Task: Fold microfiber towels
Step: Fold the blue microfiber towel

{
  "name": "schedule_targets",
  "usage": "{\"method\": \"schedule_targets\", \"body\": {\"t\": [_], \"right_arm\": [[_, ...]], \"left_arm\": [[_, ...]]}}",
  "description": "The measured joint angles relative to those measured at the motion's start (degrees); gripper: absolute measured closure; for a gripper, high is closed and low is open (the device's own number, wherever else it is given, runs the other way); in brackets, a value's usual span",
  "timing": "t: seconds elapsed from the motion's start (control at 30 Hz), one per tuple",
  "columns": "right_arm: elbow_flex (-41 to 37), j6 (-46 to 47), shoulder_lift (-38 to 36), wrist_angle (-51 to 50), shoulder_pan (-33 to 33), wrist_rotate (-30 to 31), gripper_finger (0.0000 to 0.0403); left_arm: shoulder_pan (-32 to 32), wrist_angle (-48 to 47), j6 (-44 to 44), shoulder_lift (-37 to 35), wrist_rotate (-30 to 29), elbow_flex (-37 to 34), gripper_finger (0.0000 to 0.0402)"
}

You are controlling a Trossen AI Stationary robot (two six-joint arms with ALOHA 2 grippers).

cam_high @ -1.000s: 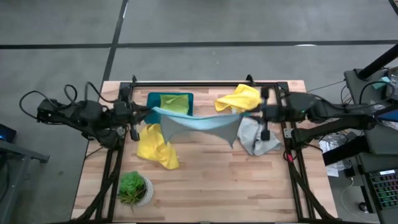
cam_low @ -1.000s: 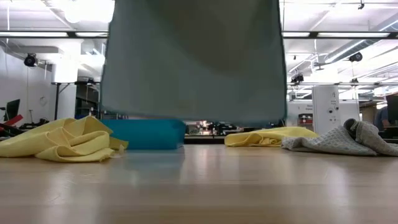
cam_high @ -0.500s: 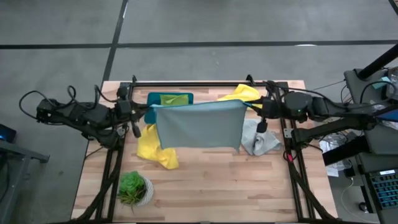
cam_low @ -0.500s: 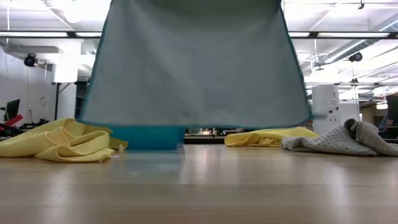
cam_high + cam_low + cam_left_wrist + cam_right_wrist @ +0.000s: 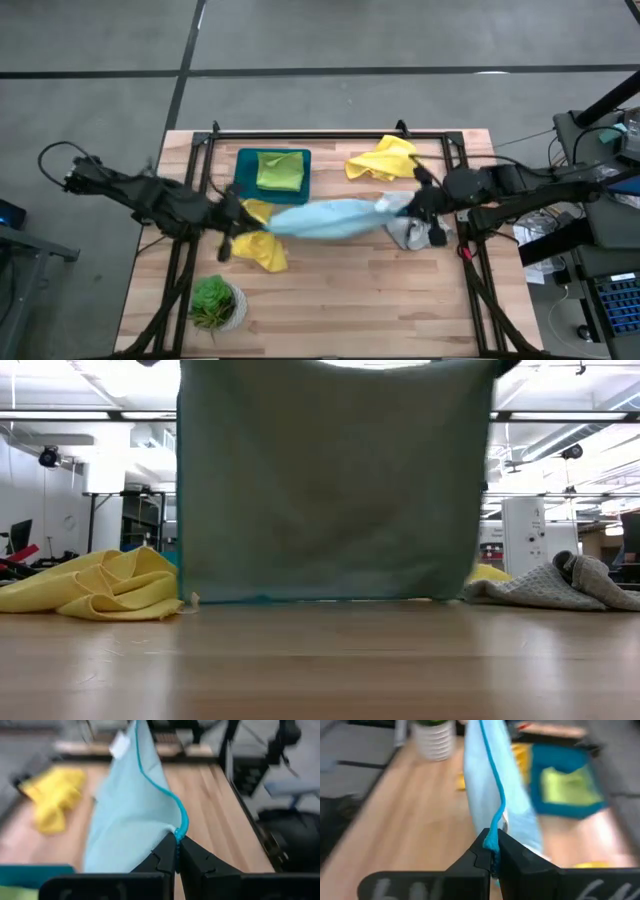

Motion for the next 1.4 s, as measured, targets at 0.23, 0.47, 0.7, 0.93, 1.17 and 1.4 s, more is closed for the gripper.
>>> {"method": "schedule_targets", "body": {"t": [0.23, 0.47, 0.7, 0.93, 1.17, 1.4], "right_arm": [[-8.52, 14.73, 1.23, 3.85, 9.57, -2.94, 0.0394], [-20.39, 29.71, 5.75, 24.39, 18.60, -10.01, 0.0394], [-26.37, 44.41, 14.98, 42.14, 23.42, -14.99, 0.0394], [-26.98, 55.82, 25.53, 53.16, 24.93, -25.88, 0.0394], [-26.98, 58.01, 30.20, 58.38, 24.41, -30.55, 0.0394], [-26.95, 51.20, 25.11, 51.44, 21.08, -28.76, 0.0394]], "left_arm": [[-6.69, 0.90, -10.05, 12.41, 5.43, -0.41, 0.0402], [-12.39, 3.41, -22.90, 22.64, 10.19, -0.30, 0.0402], [-14.75, 15.40, -27.90, 32.00, 19.52, -0.35, 0.0402], [-15.79, 21.10, -37.34, 37.97, 29.87, -0.07, 0.0402], [-16.02, 23.90, -39.83, 38.71, 32.63, -0.30, 0.0402], [-15.72, 17.49, -37.96, 34.78, 34.84, -0.06, 0.0402]]}}
